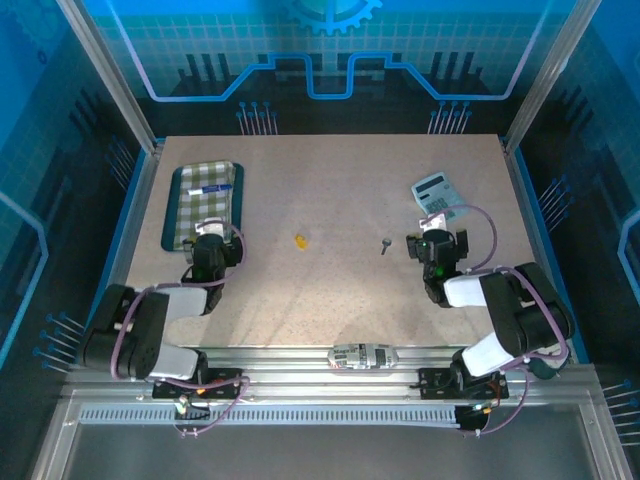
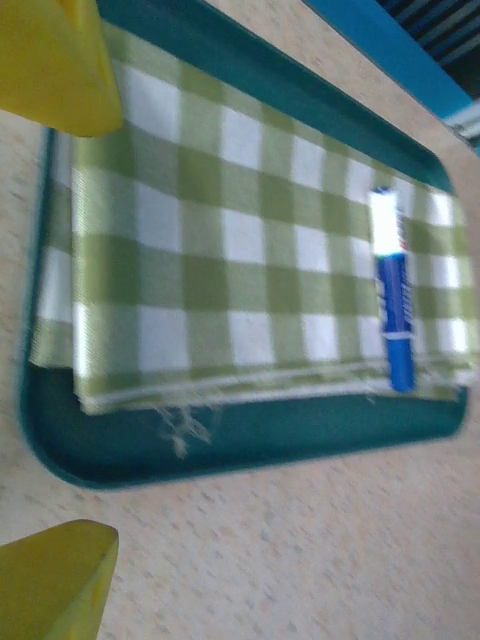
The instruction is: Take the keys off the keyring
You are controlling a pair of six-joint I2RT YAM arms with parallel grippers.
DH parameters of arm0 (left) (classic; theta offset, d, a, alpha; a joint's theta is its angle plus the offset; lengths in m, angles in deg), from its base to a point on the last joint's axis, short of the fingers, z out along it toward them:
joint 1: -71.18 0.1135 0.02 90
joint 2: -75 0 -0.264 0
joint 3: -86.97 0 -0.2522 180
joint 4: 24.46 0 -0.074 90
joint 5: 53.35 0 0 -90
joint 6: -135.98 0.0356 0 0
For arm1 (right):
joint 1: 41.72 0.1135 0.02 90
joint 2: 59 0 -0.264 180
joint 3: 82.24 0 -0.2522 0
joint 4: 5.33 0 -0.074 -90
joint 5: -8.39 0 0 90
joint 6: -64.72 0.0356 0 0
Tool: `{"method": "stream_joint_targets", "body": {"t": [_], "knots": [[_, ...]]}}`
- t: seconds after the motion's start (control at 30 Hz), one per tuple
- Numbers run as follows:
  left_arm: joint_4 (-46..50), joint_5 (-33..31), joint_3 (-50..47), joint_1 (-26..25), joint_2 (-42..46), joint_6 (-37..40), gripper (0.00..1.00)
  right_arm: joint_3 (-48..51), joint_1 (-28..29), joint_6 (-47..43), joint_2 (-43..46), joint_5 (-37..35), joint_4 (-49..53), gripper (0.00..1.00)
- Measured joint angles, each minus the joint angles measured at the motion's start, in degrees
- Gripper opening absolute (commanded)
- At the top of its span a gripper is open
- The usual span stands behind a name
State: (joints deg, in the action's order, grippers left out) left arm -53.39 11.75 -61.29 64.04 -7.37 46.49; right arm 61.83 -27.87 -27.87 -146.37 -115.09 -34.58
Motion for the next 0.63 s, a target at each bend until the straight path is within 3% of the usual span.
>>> {"method": "stream_joint_targets", "body": {"t": [0.1,0.23,0.47,0.63], "knots": [[-12.15,2.93,-1.22,0.2,-7.13,1.18,0.99,0.02,-3.56,0.24,1.22,8.13,-2.89,1.0],[-14.25,4.66,-0.9,0.39,-8.0,1.53,0.99,0.15,-8.48,1.53,0.24,16.26,-5.68,1.0],[-15.52,4.61,0.31,0.98,-8.0,1.33,1.0,1.7,-5.92,1.42,-0.42,17.05,-9.38,1.0],[-15.69,4.61,0.31,0.98,-8.0,1.33,1.0,1.07,-8.31,2.23,-0.5,19.63,-8.15,1.0]]}}
